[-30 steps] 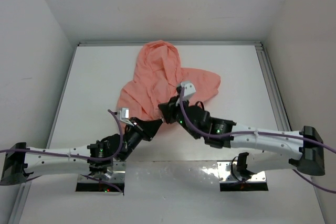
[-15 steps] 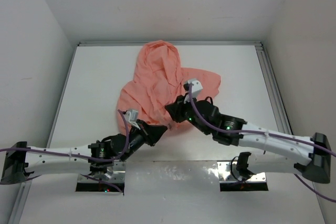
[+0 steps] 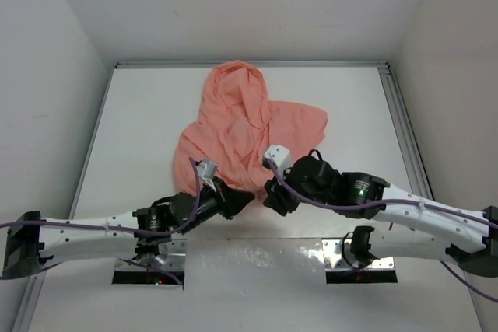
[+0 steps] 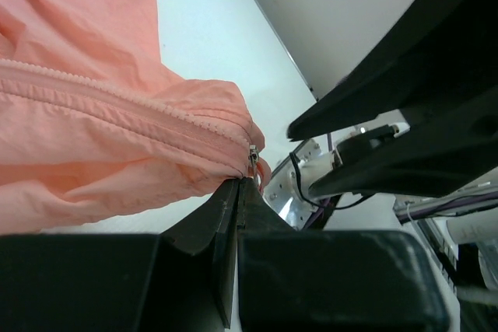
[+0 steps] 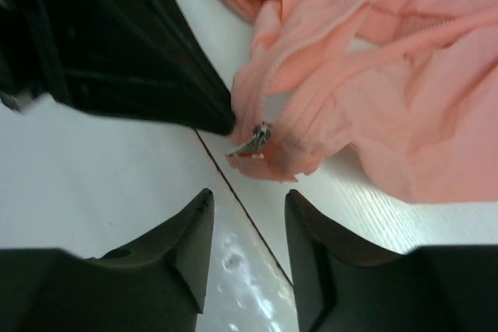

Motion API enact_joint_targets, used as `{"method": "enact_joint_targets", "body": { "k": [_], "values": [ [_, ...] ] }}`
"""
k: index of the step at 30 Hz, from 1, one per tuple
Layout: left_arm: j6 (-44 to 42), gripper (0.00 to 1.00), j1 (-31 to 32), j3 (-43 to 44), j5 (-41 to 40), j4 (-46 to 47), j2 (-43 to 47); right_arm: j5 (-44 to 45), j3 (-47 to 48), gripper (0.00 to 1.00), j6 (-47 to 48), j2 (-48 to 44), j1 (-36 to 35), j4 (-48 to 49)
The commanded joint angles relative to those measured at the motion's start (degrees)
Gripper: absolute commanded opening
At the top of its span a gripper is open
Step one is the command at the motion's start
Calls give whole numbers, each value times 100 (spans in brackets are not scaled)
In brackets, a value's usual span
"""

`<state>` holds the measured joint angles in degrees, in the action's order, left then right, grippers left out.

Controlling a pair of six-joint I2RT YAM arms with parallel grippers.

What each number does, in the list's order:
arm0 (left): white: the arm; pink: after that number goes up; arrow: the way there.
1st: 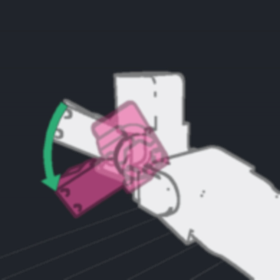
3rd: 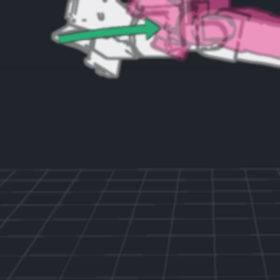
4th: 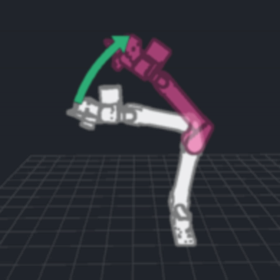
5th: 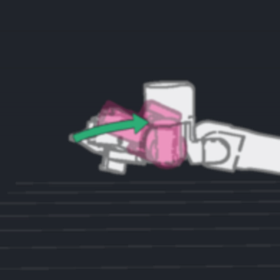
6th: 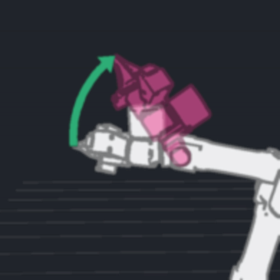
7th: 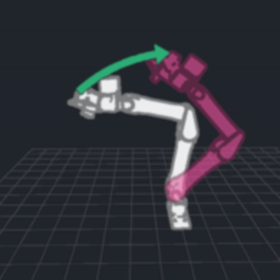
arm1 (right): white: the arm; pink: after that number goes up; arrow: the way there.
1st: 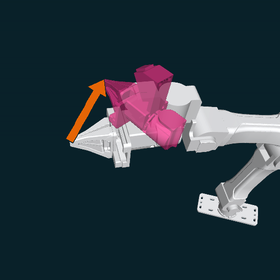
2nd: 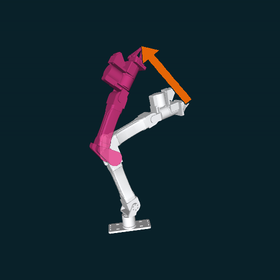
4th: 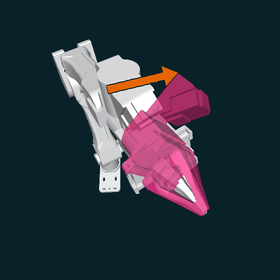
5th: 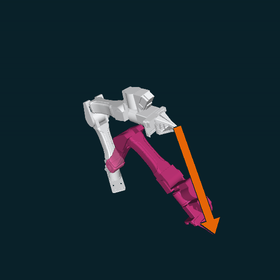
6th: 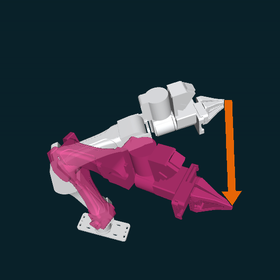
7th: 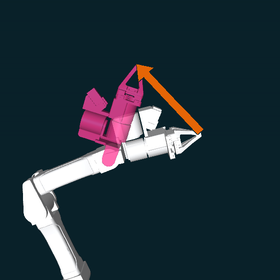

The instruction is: Zip up the jacket

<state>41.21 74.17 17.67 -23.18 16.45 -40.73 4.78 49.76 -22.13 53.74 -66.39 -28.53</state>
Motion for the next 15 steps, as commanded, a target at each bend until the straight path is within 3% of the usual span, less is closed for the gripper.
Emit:
{"method": "enact_joint_targets", "body": {
  "k": [1, 2, 4, 15],
  "values": [
    [176, 0, -192, 254, 586, 25, -49, -136, 166, 42, 622, 119, -119, -732],
    [212, 0, -245, 237, 647, 34, -58, -56, 166, 49, 622, 146, -128, -741],
    [308, 0, -377, 184, 849, 86, -58, -64, 61, 51, 649, 198, -129, -610],
    [379, 0, -623, 175, 1289, 192, -67, 146, -273, 50, 376, 374, -129, 120]
  ]
}}
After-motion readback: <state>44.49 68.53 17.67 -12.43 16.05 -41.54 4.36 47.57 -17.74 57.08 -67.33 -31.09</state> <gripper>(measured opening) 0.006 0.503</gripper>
